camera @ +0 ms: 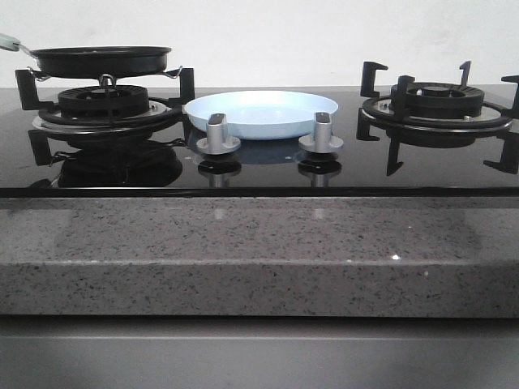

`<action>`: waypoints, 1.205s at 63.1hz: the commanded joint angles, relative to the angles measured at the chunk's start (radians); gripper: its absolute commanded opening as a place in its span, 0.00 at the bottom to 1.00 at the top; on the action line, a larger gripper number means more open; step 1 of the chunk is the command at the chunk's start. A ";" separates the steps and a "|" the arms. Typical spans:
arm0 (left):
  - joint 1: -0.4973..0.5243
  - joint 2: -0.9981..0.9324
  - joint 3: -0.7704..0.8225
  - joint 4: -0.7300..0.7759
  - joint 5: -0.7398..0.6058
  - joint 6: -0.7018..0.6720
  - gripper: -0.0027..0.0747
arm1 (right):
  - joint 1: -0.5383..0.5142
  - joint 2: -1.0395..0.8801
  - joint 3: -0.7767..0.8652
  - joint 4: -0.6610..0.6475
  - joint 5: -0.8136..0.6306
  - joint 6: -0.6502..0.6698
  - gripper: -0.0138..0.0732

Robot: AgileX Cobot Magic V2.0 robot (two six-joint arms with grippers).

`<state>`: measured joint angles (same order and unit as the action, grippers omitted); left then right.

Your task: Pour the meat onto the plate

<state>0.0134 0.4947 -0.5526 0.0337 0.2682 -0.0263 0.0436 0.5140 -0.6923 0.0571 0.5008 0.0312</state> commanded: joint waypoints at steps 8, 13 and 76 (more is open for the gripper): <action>0.001 0.007 -0.037 -0.007 -0.084 -0.006 0.88 | -0.006 0.291 -0.240 0.037 0.047 -0.003 0.83; 0.001 0.007 -0.037 -0.007 -0.084 -0.006 0.88 | -0.006 0.405 -0.343 0.047 0.105 -0.003 0.83; 0.001 0.007 -0.037 -0.007 -0.084 -0.006 0.88 | 0.157 1.613 -1.681 0.266 0.784 0.045 0.83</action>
<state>0.0134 0.4947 -0.5526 0.0337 0.2682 -0.0263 0.1973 2.1574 -2.3315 0.2862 1.2442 0.0666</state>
